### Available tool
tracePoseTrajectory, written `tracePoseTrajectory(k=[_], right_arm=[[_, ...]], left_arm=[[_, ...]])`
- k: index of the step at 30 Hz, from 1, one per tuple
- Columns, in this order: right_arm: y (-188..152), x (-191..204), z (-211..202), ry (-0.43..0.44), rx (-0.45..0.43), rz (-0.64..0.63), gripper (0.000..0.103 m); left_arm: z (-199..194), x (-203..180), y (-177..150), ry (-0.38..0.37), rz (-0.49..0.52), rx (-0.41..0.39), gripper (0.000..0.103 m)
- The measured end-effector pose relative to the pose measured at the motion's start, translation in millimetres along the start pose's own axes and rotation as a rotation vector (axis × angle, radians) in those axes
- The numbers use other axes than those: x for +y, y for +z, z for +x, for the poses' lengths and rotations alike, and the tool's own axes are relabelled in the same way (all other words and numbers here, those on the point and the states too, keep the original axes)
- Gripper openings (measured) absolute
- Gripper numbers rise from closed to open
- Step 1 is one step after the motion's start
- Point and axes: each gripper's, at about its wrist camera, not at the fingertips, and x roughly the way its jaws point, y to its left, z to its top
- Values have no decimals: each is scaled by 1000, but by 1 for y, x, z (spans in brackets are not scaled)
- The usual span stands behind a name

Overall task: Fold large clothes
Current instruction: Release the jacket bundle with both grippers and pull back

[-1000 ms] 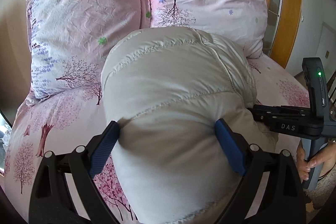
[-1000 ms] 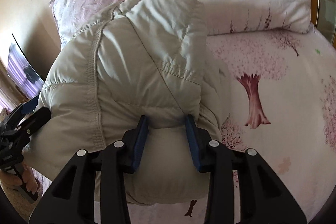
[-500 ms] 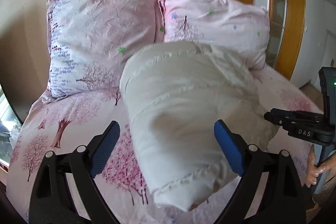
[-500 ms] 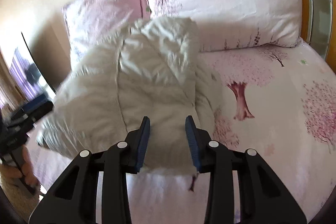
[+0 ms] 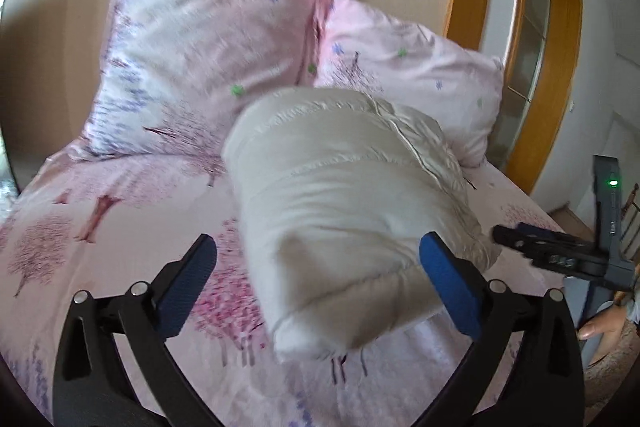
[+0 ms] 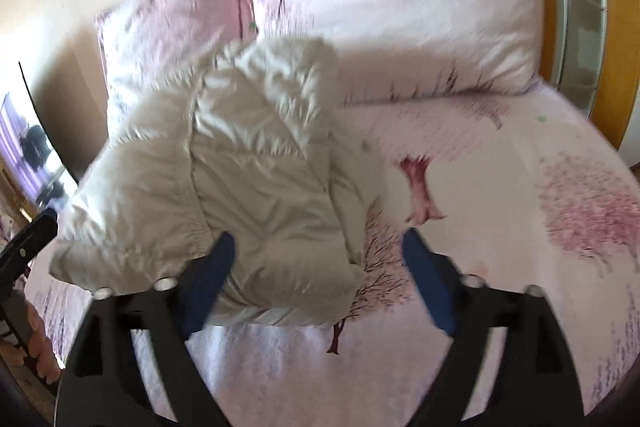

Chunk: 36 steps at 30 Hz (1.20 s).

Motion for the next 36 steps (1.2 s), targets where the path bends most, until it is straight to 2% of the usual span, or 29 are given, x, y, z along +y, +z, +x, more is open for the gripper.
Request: tracePoseTrajectory(k=[1,3,9,14,18,26,29,36], right_arm=[[-1,1,-4,-9,-14,-7,102],[-6,4,-13,-28,-31,-23,102],[-14,12,-18,-62,12,-37,102],[-23,17,-25,-44,43,-16,102],[-32,24,-28,-52,73,-33,102],[-50,30,-20,-70,192,-26,102],[-53,33,-18,-91,213,-44,102],[-58,42,-15,-115,263,-70,102]], left_arm=[[-6,0,-3,23,1,-7,101],[-13,-1,-7,71,6,3,101],[-17,-1,-27,220,34,94,101],[-22,2,-41,246,7,138,101],[-22,-2,-49,295,13,190,101],[-11,-5,-65,321,-13,307,101],[-9,-6,-67,330,-6,331,101],[-3,-10,-66,292,-9,390,101]])
